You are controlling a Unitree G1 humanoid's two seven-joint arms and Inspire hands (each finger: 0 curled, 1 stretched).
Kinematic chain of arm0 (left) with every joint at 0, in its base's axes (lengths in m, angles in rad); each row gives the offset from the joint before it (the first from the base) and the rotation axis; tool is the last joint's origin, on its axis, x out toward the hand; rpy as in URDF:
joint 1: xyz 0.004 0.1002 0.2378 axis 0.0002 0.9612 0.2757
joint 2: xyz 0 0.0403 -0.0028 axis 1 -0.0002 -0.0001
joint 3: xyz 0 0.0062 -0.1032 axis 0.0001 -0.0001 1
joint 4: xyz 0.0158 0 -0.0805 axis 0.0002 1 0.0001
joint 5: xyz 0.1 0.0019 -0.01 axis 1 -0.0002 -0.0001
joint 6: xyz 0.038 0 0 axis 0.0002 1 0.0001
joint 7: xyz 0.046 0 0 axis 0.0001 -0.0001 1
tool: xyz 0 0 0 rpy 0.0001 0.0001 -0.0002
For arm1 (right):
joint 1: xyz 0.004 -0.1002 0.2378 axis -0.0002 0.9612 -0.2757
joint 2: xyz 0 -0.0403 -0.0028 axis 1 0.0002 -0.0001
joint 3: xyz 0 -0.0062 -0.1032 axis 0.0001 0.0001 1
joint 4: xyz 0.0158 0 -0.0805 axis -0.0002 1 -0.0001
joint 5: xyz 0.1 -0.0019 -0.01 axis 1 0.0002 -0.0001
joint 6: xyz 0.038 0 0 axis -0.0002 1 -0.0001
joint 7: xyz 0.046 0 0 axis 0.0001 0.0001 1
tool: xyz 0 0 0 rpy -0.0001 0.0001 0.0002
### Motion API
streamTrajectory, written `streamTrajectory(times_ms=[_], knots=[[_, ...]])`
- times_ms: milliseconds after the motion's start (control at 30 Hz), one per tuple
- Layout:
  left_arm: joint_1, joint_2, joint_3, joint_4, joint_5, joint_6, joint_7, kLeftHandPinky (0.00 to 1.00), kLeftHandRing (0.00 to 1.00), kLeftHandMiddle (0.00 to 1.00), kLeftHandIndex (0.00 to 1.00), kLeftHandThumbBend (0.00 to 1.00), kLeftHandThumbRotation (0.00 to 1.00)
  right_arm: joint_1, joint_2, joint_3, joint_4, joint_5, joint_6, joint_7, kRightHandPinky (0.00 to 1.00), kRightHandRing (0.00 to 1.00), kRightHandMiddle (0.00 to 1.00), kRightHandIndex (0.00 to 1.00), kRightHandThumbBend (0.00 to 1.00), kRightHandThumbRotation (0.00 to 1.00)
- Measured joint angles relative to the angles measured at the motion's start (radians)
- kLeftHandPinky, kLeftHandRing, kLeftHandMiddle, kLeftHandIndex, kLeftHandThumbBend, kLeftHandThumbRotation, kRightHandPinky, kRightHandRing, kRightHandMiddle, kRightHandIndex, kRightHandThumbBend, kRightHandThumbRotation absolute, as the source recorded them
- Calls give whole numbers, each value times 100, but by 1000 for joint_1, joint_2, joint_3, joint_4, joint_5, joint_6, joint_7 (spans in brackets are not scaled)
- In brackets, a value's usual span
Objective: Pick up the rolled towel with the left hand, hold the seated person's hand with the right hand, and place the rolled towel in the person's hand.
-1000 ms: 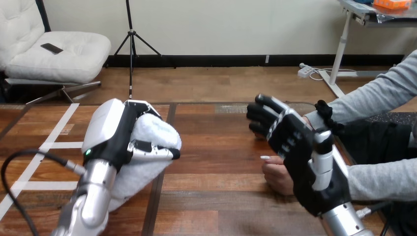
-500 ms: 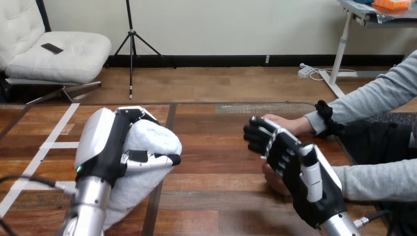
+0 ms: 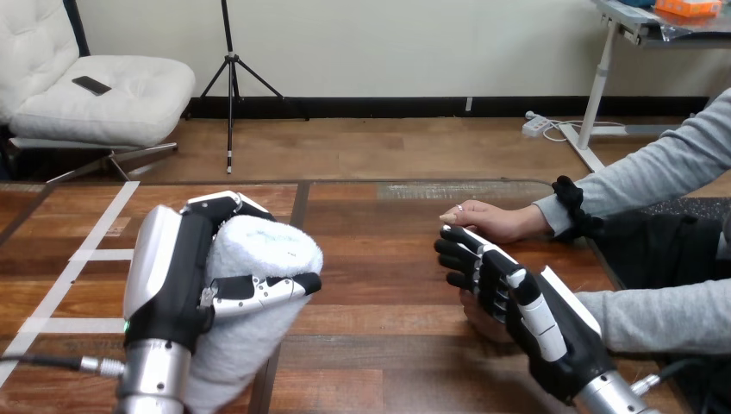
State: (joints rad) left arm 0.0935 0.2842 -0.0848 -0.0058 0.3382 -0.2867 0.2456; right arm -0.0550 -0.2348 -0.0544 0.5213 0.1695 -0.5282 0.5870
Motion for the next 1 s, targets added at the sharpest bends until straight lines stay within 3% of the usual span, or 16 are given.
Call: streamTrajectory(times_ms=[333,733,1000], knots=[[36,-52,13,-63,-84,-54,-1,28,36,41,39,84,0,-79,-69,0,101,-55,-64,-1,93,95,95,93,92,100],[35,-87,40,-142,-142,-107,-4,29,37,42,39,84,0,-182,-115,-1,188,-68,-120,-18,95,96,94,92,96,100],[31,-100,68,-173,-151,-152,-13,29,36,42,40,84,0,-248,-138,-9,244,-71,-167,-45,94,95,93,91,92,100]])
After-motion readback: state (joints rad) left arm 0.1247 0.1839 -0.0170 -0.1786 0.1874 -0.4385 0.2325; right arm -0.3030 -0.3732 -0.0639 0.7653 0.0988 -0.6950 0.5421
